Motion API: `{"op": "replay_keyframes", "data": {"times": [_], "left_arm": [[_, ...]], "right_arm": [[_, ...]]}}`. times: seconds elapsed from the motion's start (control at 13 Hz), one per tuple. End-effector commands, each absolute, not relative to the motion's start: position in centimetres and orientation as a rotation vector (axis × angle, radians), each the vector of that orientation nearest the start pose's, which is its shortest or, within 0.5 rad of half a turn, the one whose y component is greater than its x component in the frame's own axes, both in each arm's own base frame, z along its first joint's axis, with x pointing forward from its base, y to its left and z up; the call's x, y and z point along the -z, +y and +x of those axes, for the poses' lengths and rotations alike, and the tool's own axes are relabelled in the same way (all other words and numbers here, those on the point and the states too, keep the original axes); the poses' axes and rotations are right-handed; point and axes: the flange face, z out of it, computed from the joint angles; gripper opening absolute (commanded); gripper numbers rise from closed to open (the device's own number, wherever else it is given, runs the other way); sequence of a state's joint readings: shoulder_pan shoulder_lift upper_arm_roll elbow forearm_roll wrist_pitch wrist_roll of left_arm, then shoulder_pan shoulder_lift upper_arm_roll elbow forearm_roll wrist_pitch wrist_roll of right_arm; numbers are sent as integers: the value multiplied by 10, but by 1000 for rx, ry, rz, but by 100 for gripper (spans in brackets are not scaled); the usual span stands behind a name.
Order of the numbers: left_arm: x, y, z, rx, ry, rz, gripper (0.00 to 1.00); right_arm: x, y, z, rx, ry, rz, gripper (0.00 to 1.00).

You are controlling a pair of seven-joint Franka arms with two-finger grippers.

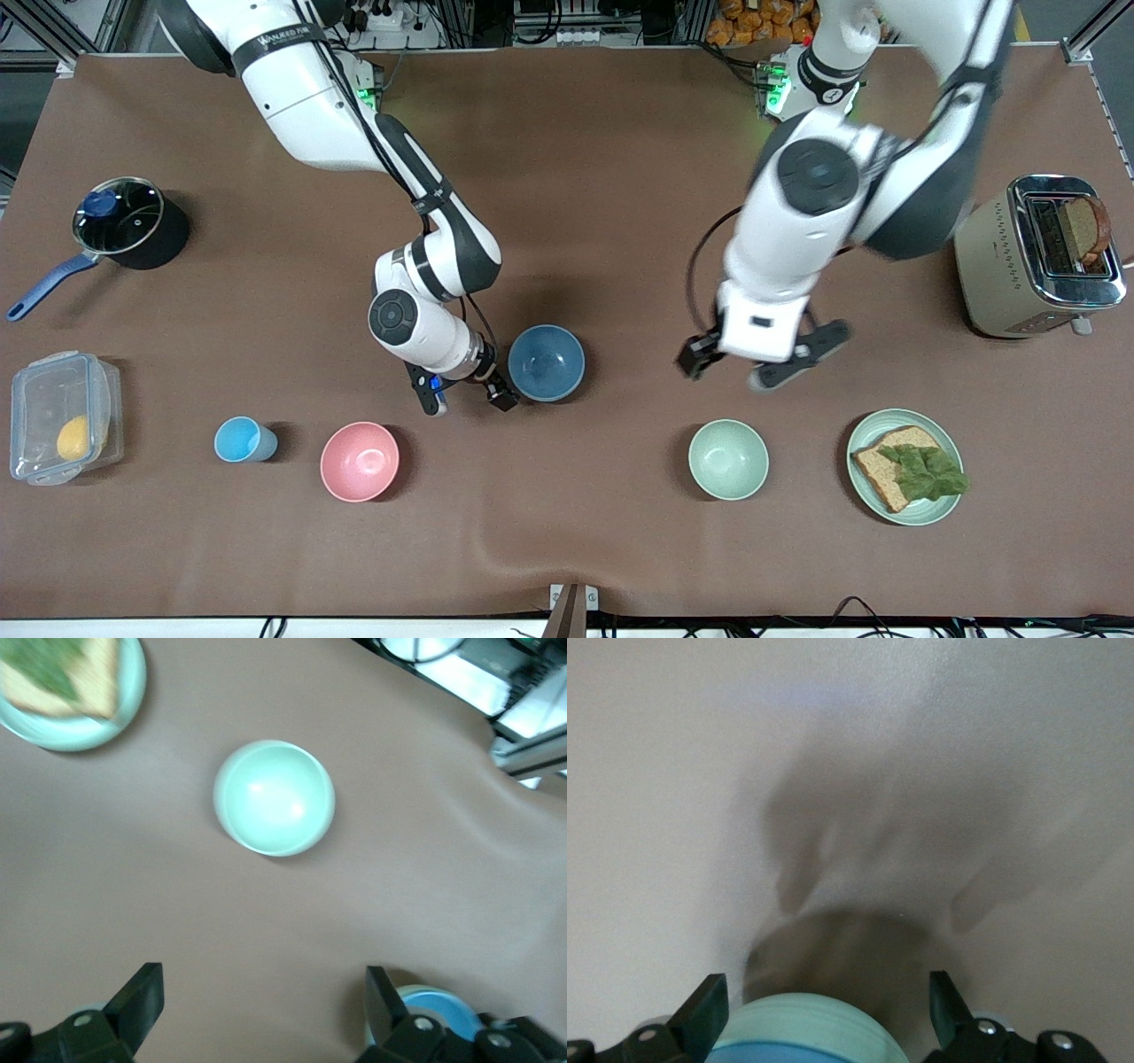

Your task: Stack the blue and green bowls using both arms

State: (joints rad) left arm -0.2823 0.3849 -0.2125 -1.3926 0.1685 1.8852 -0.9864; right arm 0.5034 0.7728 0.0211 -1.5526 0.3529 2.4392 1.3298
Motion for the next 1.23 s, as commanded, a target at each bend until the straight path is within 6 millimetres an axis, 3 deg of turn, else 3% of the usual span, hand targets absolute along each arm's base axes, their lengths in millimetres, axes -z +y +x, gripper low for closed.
{"op": "replay_keyframes", "data": {"times": [0.0,0.23,0.31,0.54,0.69,0.92,1.15], "left_arm": [[-546,-217,610,168,-452,-3041,100],[-587,-170,598,149,-317,-3034,100],[-594,-164,594,135,-239,-3031,100],[-614,-116,589,85,-187,-3056,100],[-628,-86,580,58,-109,-3083,100],[-639,-64,558,-10,-89,-3074,100],[-641,-33,545,-40,-68,-3133,100]], "right_arm": [[-201,361,623,-182,1453,-2502,100],[-202,360,623,-172,1438,-2514,100],[-202,360,623,-172,1436,-2515,100],[-206,361,625,-163,1419,-2520,100],[-219,346,634,-155,1328,-2575,100],[-274,301,644,-267,1161,-2697,100],[-345,216,653,-317,758,-2843,100]]}}
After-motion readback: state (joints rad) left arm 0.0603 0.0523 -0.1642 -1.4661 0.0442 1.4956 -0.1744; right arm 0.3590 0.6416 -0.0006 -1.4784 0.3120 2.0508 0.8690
